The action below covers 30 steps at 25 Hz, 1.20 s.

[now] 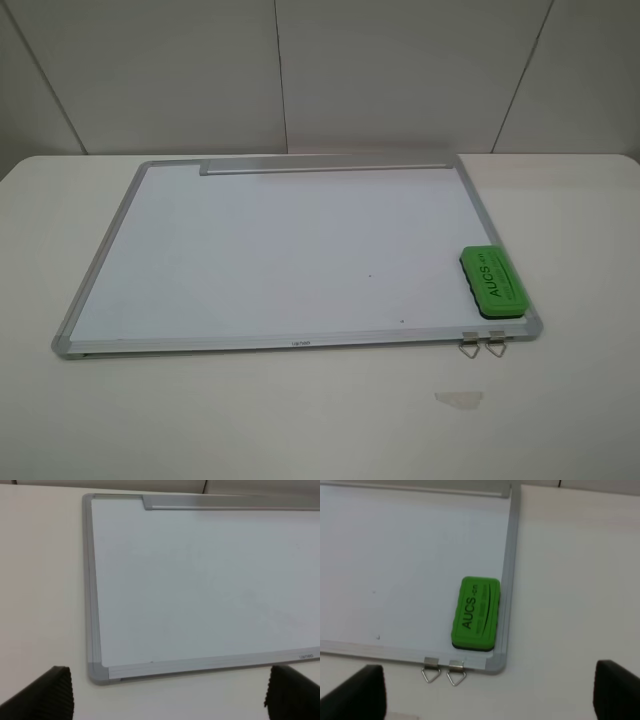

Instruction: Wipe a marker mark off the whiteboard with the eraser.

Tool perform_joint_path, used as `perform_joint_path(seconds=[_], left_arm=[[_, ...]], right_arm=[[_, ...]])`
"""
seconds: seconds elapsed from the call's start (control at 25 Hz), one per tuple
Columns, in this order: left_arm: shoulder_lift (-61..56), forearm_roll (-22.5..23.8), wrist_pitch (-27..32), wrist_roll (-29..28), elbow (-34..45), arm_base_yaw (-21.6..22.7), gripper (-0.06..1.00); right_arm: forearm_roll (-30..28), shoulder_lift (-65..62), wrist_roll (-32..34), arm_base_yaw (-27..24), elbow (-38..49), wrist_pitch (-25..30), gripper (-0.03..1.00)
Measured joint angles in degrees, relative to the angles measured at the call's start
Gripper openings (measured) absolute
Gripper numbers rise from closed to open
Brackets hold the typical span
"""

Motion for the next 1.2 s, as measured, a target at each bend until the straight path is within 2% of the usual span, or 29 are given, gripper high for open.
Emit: perform_joint_path(seconds=[0.28,1.2], left_arm=[[0.0,0.0,0.0,0.0,0.0,0.0,0.78],[0.0,0.0,0.0,0.0,0.0,0.0,0.78]], right_arm=[[0.0,-9.3,-0.1,0.0,0.0,-0.3,0.83],[0.0,-9.4,0.0,0.0,0.1,-0.3,0.83]])
